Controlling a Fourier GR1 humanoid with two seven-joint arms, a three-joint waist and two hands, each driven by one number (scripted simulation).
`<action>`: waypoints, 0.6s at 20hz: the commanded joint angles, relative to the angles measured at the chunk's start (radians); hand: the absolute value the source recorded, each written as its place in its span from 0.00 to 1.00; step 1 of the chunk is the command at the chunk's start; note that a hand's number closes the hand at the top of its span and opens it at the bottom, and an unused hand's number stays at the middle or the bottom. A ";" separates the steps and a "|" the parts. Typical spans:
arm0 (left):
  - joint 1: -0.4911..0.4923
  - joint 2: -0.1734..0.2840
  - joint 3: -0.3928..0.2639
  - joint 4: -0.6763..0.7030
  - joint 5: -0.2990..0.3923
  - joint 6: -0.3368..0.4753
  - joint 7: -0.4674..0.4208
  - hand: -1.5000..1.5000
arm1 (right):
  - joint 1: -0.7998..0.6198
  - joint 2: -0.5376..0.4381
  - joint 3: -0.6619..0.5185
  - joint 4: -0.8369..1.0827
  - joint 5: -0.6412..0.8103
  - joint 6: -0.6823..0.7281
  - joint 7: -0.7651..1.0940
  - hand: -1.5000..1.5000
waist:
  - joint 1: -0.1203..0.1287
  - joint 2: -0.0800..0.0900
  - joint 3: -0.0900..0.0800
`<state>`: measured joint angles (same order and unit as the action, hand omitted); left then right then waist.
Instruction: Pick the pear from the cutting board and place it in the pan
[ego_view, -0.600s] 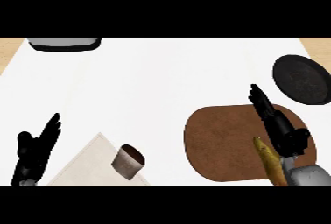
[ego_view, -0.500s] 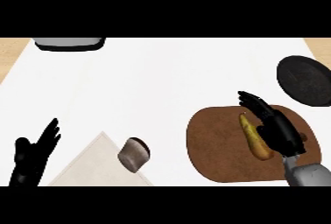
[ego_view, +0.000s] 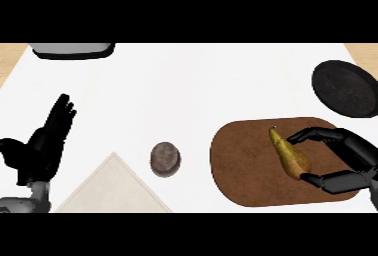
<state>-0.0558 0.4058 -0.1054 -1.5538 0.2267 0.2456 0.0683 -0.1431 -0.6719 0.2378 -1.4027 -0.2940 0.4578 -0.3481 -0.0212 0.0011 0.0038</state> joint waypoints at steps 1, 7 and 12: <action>-0.064 -0.014 0.005 -0.027 -0.017 0.023 -0.011 0.50 | -0.001 -0.174 -0.171 0.094 0.023 0.084 -0.224 0.00 | -0.007 0.000 0.001; -0.107 -0.019 0.015 0.044 -0.006 -0.024 -0.037 0.50 | -0.100 -0.433 -0.241 0.188 0.063 0.322 -0.326 0.00 | 0.027 0.004 -0.003; -0.140 -0.052 -0.002 0.092 -0.014 -0.036 -0.056 0.50 | -0.160 -0.563 -0.184 0.130 0.187 0.342 -0.322 0.00 | 0.033 0.005 -0.004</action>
<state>-0.1891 0.3677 -0.1015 -1.4928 0.2151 0.2297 0.0423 -0.2557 -1.1295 0.0435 -1.2782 -0.1672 0.6353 -0.5667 0.0031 0.0060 0.0008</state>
